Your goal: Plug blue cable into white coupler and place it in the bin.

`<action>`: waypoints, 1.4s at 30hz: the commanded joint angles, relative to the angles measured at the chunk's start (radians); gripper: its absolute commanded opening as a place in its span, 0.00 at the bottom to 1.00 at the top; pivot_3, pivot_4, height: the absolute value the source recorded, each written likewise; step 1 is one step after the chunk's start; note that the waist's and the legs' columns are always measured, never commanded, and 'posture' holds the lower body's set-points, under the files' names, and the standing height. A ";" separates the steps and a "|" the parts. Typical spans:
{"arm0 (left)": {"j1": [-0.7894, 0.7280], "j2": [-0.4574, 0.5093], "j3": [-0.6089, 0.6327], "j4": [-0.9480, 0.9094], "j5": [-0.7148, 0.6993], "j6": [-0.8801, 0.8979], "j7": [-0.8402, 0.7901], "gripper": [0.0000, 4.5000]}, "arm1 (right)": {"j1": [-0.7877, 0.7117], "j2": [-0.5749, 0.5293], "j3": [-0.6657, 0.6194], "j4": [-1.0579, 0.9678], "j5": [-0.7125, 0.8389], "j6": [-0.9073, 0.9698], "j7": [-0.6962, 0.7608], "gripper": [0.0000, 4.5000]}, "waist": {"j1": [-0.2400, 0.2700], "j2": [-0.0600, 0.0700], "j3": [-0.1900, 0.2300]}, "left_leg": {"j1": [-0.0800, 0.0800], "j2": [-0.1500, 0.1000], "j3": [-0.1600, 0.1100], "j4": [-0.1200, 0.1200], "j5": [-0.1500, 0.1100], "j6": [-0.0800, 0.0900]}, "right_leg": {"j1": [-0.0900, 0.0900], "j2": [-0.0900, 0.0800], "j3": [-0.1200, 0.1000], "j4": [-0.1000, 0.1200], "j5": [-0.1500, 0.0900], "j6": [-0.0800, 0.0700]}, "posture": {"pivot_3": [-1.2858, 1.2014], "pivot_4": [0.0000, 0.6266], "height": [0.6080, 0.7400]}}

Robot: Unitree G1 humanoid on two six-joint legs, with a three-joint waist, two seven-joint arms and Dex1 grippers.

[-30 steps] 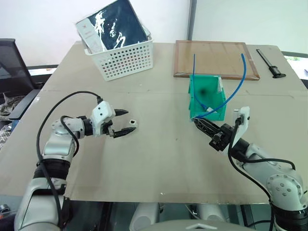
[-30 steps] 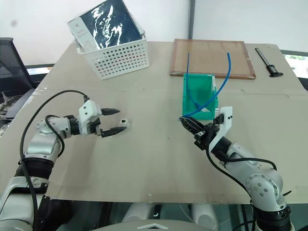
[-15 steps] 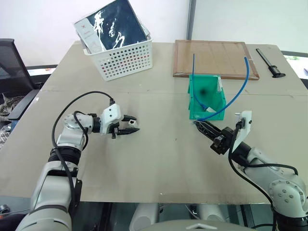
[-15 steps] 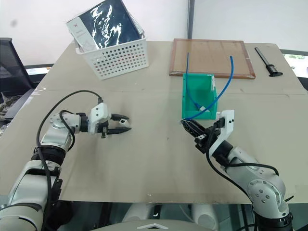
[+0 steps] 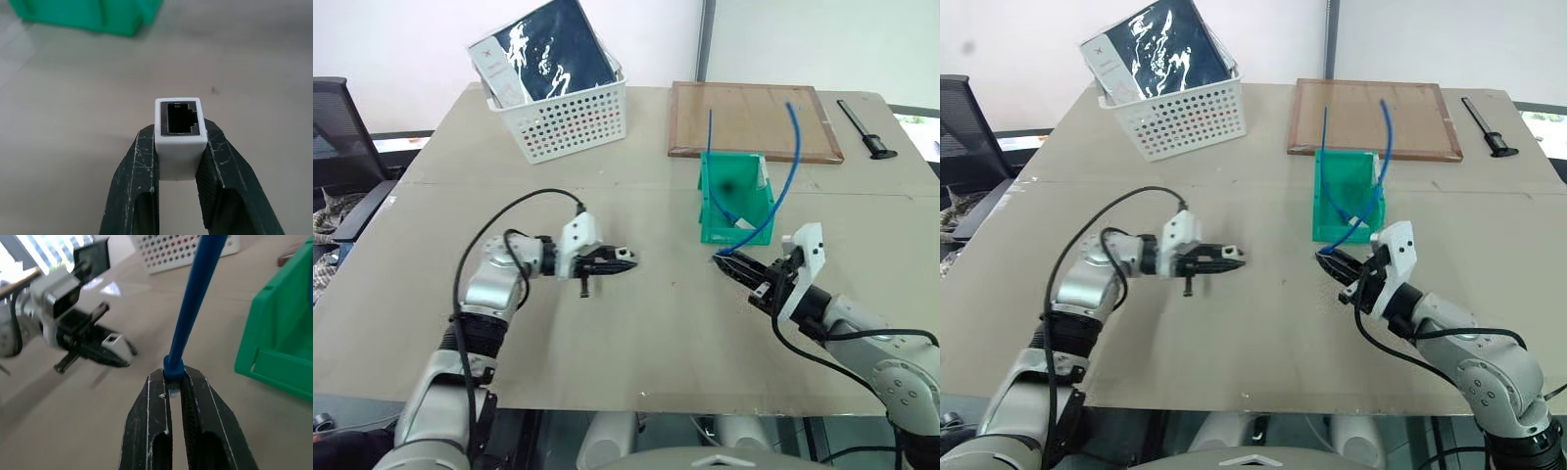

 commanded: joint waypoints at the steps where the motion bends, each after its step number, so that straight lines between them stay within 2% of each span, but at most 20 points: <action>1: -0.012 -0.050 -0.055 -0.068 0.028 0.018 0.055 0.09 | -0.054 -0.044 0.054 0.016 -0.098 -0.063 0.140 0.00 | 0.000 0.000 0.000 | 0.000 0.000 0.001 0.000 0.000 0.000 | 0.000 0.000 0.000 0.000 0.000 0.000 | 0.52 0.24 0.99; 7: -0.061 -0.105 -0.165 0.100 0.136 -0.163 0.048 0.09 | -0.221 -0.062 0.150 0.178 -0.238 -0.128 0.330 0.00 | -0.003 0.000 0.000 | 0.002 -0.001 0.006 0.000 0.000 0.000 | 0.001 0.001 0.000 0.000 0.000 0.000 | 0.52 0.24 0.99; 13: -0.103 -0.136 -0.202 0.239 0.168 -0.277 0.029 0.09 | -0.338 -0.047 0.223 0.346 -0.360 -0.195 0.473 0.00 | 0.004 -0.001 0.000 | 0.000 -0.002 0.005 0.002 0.000 0.000 | 0.001 0.000 -0.001 0.000 0.000 0.000 | 0.52 0.24 0.99; 26: -0.104 -0.145 -0.208 0.264 0.164 -0.300 -0.003 0.09 | -0.413 0.028 0.270 0.489 -0.465 -0.234 0.621 0.00 | 0.003 -0.001 0.000 | -0.001 -0.003 0.000 0.005 0.000 0.000 | 0.001 -0.001 -0.001 0.000 0.001 0.001 | 0.52 0.24 0.99; 33: -0.104 -0.152 -0.210 0.266 0.166 -0.301 0.000 0.09 | -0.429 0.012 0.325 0.547 -0.559 -0.269 0.688 0.00 | 0.003 -0.001 -0.001 | 0.000 -0.004 -0.002 0.005 0.000 0.000 | 0.001 -0.001 -0.001 0.000 0.001 0.001 | 0.52 0.24 0.99; 42: -0.113 -0.166 -0.209 0.283 0.176 -0.321 0.005 0.09 | -0.534 0.010 0.417 0.715 -0.680 -0.309 0.798 0.00 | 0.004 -0.001 -0.002 | 0.004 -0.004 -0.002 0.005 0.000 0.000 | 0.006 -0.001 -0.002 0.000 0.001 0.001 | 0.52 0.24 0.99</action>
